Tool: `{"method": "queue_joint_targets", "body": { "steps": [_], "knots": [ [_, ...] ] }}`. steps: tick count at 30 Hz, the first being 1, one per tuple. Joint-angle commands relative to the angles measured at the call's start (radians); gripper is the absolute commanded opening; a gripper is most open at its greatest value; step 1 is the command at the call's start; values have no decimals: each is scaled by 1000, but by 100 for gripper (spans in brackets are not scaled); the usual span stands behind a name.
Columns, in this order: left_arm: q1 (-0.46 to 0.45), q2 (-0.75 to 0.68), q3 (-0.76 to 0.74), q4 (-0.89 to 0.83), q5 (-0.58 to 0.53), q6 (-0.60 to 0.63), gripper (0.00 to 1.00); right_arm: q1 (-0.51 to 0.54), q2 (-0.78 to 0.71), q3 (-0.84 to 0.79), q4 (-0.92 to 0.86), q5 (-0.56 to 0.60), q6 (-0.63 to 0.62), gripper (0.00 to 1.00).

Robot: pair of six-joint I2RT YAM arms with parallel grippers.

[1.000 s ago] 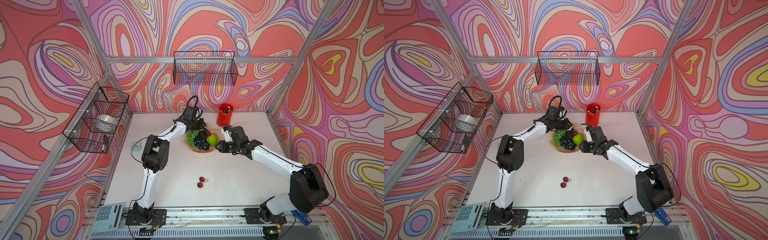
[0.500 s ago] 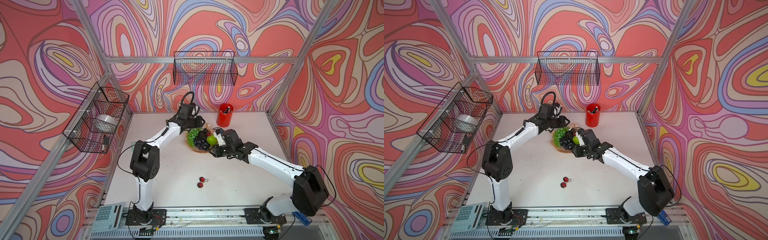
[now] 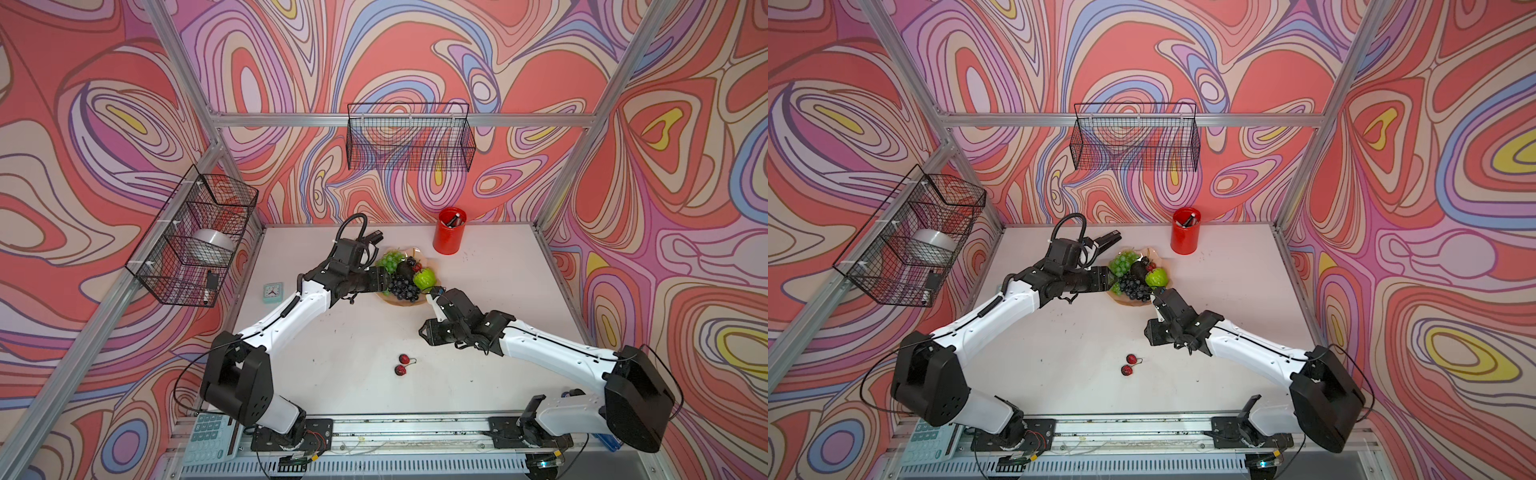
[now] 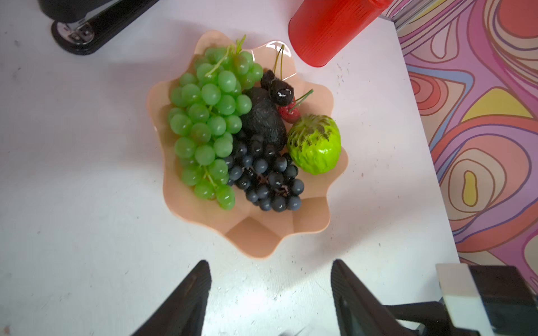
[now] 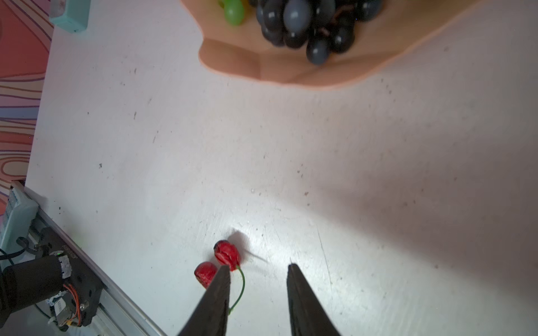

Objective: Place and organize the fake fruits in the fruit bowl
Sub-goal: 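Open the left gripper and withdraw it while the right gripper grasps the last red cherries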

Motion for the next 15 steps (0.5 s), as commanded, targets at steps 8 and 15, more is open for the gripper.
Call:
{"method": "queue_joint_targets", "body": {
  "steps": [8, 15],
  "knots": [
    [4, -251, -197, -124, -148, -36, 70, 111, 64, -67, 82, -55, 156, 52],
    [3, -255, -224, -121, -137, -43, 71, 115, 154, -41, 125, -101, 179, 43]
  ]
}}
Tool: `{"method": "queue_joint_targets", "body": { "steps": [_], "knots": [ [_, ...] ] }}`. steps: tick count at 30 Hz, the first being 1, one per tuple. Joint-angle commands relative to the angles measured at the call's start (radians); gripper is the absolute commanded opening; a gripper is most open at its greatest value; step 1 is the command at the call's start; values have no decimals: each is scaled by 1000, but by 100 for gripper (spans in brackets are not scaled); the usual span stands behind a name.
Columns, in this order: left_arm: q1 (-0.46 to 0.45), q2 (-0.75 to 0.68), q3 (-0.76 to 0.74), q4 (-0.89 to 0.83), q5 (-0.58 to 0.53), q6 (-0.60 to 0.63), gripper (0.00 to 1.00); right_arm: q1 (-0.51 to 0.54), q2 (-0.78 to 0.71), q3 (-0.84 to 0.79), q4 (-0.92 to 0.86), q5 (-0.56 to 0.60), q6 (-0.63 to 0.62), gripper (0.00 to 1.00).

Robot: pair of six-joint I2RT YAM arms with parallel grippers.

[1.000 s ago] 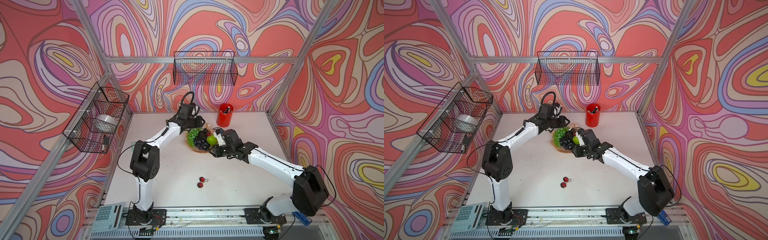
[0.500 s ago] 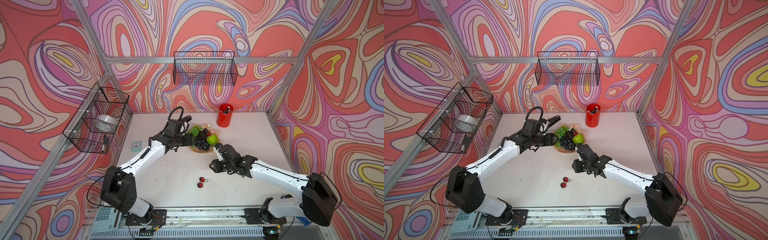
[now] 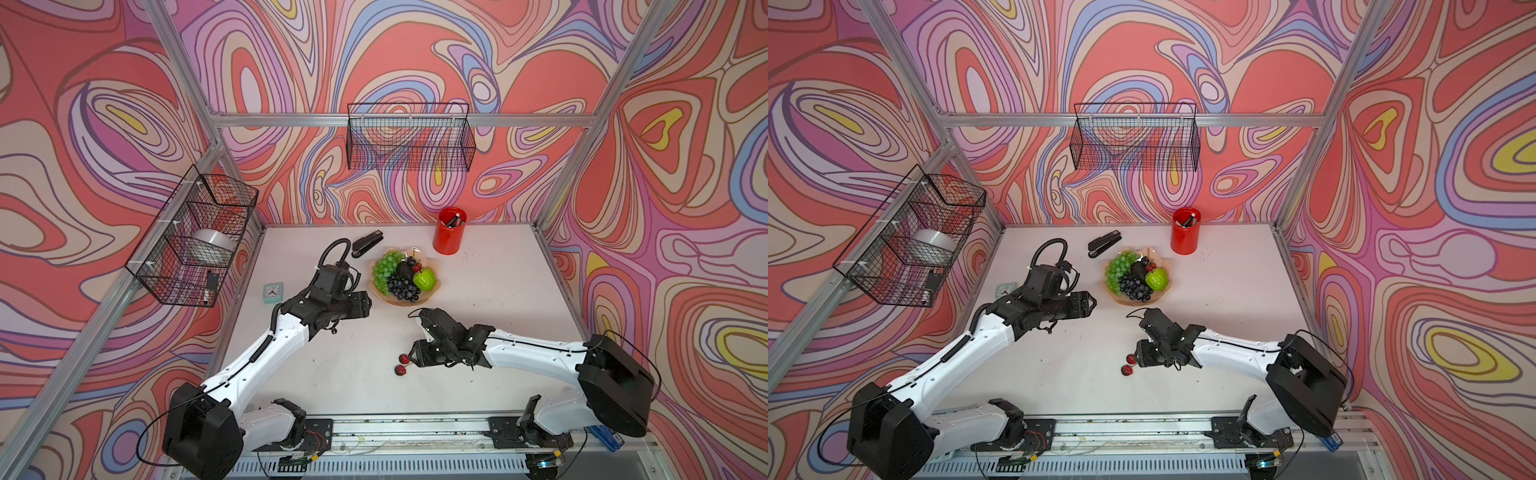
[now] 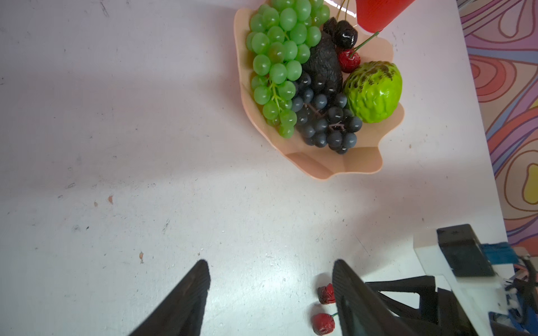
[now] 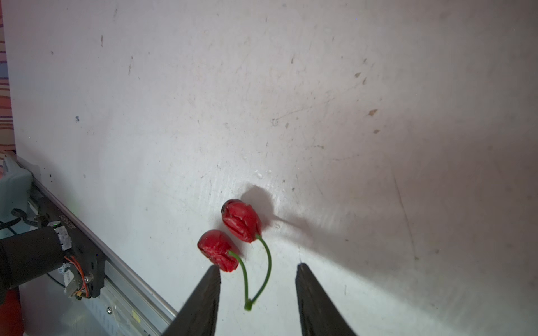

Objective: Place and organize the fake fruits in the fruit bowl
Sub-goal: 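Open the left gripper and withdraw it while the right gripper grasps the last red cherries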

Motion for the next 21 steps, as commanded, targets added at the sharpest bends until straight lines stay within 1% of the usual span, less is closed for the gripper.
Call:
{"method": "queue_joint_targets", "body": {
  "steps": [1, 4, 7, 14, 17, 21],
  "knots": [
    [4, -3, -7, -18, -15, -12, 70, 5, 34, 18, 23, -33, 18, 41],
    [4, -6, -12, -13, -19, -10, 71, 5, 55, 24, 23, -57, 24, 37],
    [4, -8, -16, -9, -20, -10, 71, 6, 71, 22, 31, -70, 27, 35],
    [4, -17, -25, -11, -24, -8, 71, 4, 110, 37, 59, -88, 14, 26],
    [3, -22, -27, -15, -30, -8, 71, 4, 117, 41, 65, -91, 8, 21],
    [3, -19, -26, -17, -32, -5, 71, 4, 114, 41, 62, -93, 8, 11]
  ]
}}
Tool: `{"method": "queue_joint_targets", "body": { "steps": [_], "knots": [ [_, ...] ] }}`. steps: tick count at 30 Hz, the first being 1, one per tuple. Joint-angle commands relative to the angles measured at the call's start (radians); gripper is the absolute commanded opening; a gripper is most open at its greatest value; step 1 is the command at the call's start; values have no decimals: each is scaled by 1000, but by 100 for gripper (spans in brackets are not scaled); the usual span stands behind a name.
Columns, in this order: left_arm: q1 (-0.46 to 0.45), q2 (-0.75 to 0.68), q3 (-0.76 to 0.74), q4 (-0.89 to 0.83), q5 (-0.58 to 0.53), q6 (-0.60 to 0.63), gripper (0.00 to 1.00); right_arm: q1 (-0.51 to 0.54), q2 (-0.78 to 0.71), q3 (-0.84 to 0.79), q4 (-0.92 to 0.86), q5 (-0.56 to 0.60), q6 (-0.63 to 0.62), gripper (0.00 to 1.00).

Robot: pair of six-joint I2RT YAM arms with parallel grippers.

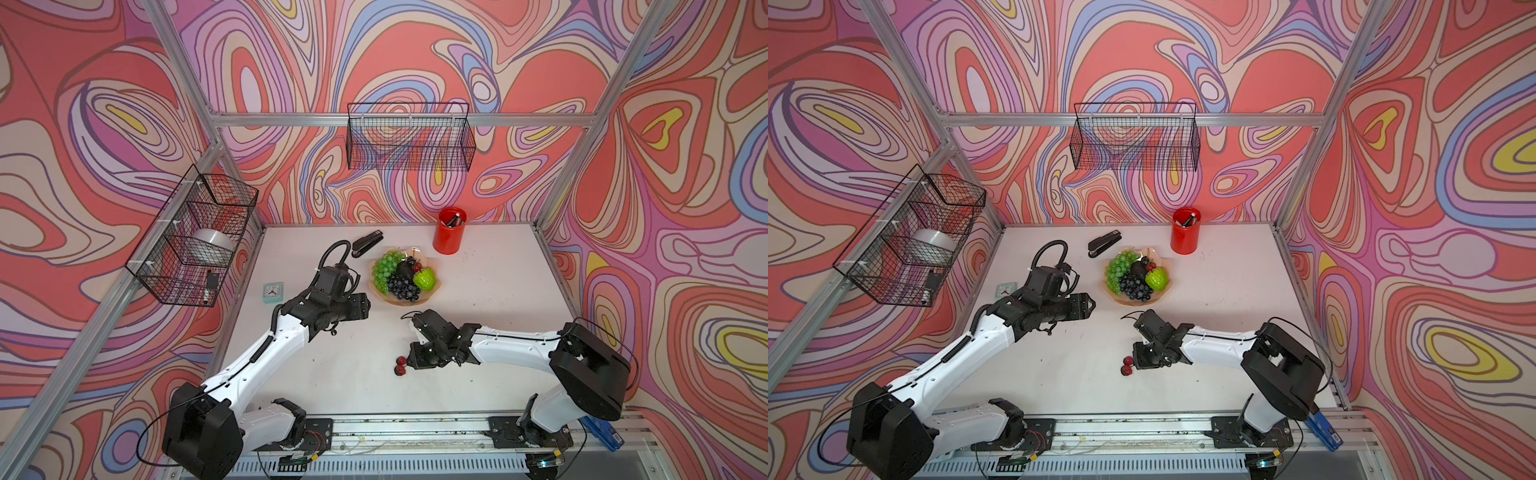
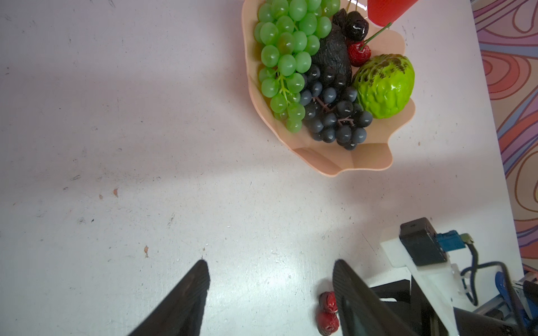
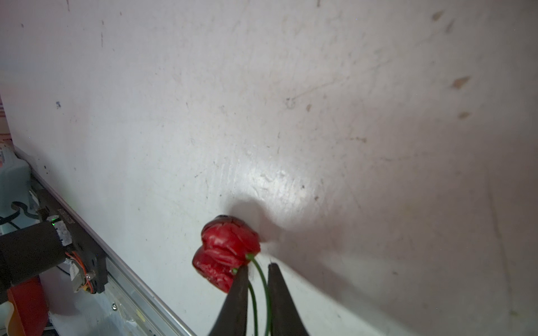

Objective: Place and organize the fake fruits in the fruit bowl
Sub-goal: 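Open the left gripper and withdraw it while the right gripper grasps the last red cherries, then carry the red cherries with the right gripper into the bowl and open it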

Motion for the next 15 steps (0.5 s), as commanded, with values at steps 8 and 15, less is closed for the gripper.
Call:
{"method": "queue_joint_targets", "body": {
  "steps": [8, 15],
  "knots": [
    [4, -10, -8, -21, -20, -6, 71, 4, -46, 16, -9, 9, 7, 0],
    [3, -16, -11, -28, -41, -5, 71, -42, -120, 147, -162, 53, -102, 0]
  ]
}}
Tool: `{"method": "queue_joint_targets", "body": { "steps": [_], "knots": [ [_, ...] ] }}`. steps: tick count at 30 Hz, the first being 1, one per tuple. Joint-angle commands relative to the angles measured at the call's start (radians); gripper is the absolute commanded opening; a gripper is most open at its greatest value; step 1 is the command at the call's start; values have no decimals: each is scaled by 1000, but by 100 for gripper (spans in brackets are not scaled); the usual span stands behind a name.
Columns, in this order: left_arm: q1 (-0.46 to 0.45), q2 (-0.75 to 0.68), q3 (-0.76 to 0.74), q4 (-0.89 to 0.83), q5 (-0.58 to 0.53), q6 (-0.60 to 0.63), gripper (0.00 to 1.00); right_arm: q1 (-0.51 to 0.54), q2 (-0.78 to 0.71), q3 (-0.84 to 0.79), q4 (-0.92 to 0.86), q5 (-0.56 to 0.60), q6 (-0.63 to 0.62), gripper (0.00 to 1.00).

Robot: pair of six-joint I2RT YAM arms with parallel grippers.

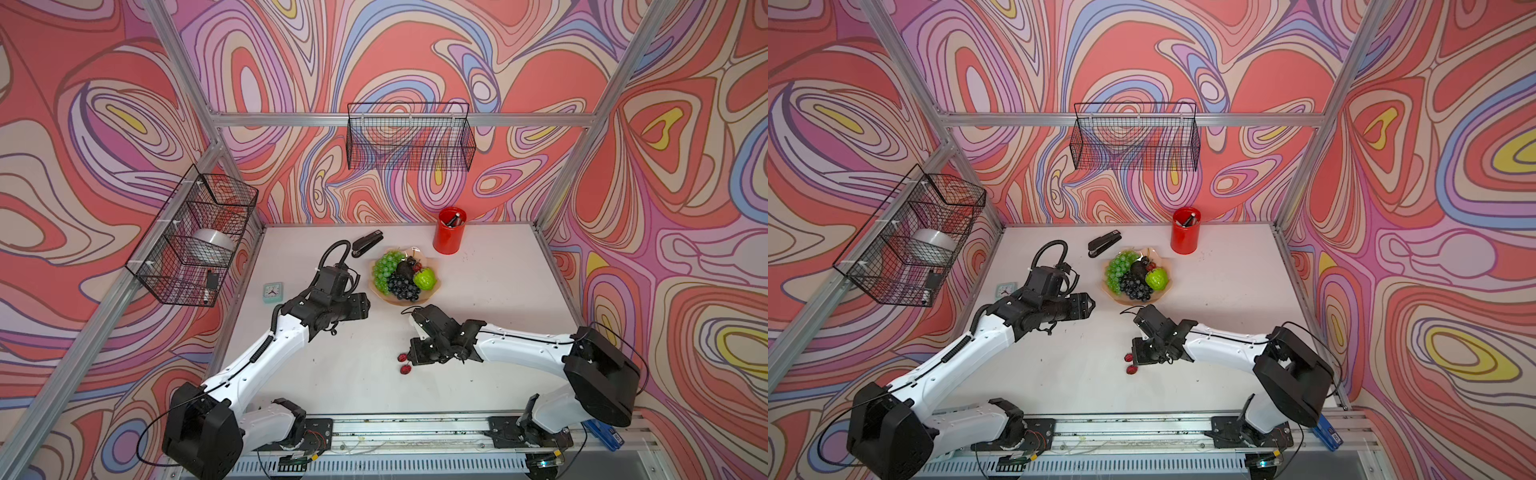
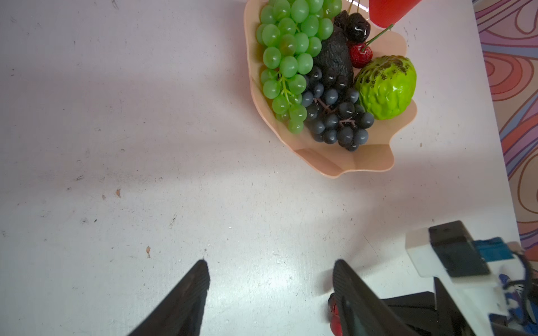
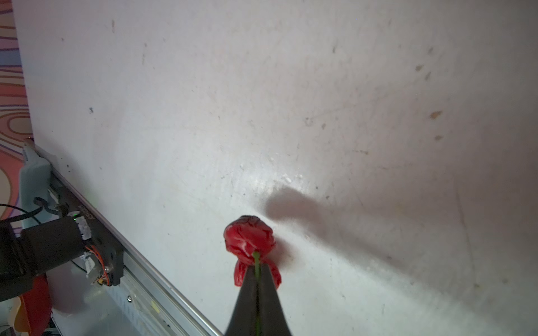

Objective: Place and organize the fake fruits in the fruit bowl
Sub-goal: 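Carry the red cherries with the right gripper into the bowl and open it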

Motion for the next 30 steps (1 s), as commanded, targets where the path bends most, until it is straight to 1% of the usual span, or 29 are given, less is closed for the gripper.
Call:
{"method": "queue_joint_targets", "body": {
  "steps": [1, 4, 8, 11, 15, 20, 25, 30],
  "knots": [
    [3, -18, -11, -30, -35, -5, 71, -48, -57, 99, -87, 23, -75, 0],
    [3, -34, -18, -36, -42, -9, 71, -118, -64, 207, -155, -13, -142, 0],
    [4, -68, -42, -40, -67, -17, 71, -207, -25, 368, -228, -37, -251, 0],
    [3, -81, -62, -33, -80, -32, 71, -282, 33, 485, -229, -41, -314, 0],
    [3, -110, -73, -52, -89, -41, 71, -364, 160, 642, -217, -59, -381, 0],
    [4, -160, -87, -90, -126, -36, 72, -417, 327, 775, -152, -74, -398, 0],
    [4, -192, -97, -106, -132, -43, 72, -449, 497, 916, -188, -91, -433, 0],
    [4, -213, -105, -125, -145, -50, 72, -473, 585, 965, -176, -89, -440, 0]
  ]
}}
